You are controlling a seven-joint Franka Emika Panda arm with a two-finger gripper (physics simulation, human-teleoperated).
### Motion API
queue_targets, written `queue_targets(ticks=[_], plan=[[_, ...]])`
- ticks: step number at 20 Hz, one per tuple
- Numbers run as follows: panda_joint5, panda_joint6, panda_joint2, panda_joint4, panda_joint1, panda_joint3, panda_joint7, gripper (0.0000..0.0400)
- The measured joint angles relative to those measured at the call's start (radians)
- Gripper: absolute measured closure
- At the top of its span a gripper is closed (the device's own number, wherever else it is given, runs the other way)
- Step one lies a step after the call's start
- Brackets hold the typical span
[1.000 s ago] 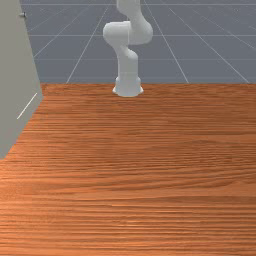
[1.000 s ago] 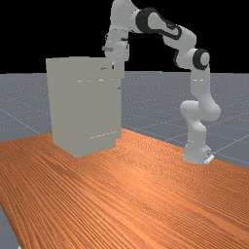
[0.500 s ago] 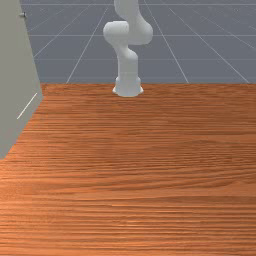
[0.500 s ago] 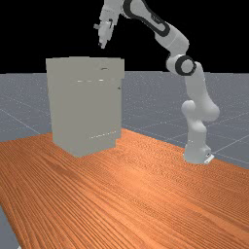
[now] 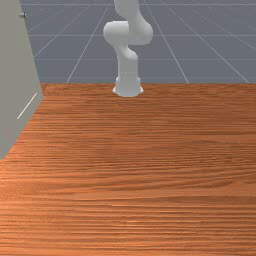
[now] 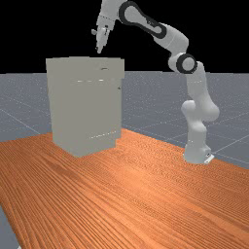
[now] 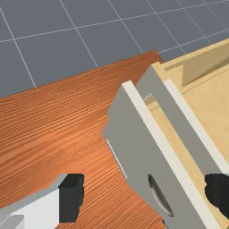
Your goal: Open the drawer
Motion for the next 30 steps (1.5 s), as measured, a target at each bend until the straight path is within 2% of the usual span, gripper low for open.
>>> queue_targets(ticks=[3,4,10,14,18,20,23,30], plan=[[0.071,-0.146,0.118,0.258,-0.086,-0.005,-0.052,0.0],[0.079,-0.156,0.126,0.268,-0.099,-0.006,-0.062,0.0],[0.083,-0.135,0.141,0.199,-0.108,-0.004,-0.079,0.0],[0.071,-0.09,0.131,0.056,-0.093,-0.002,-0.073,0.0005],[0.058,-0.07,0.072,-0.04,-0.055,-0.001,-0.075,0.0],[0.045,-0.06,-0.014,-0.152,-0.001,0.02,-0.071,0.0004],[0.02,-0.044,-0.129,-0.296,0.087,0.063,-0.013,0.0],[-0.006,-0.1,-0.219,-0.389,0.192,0.188,0.107,0.0]])
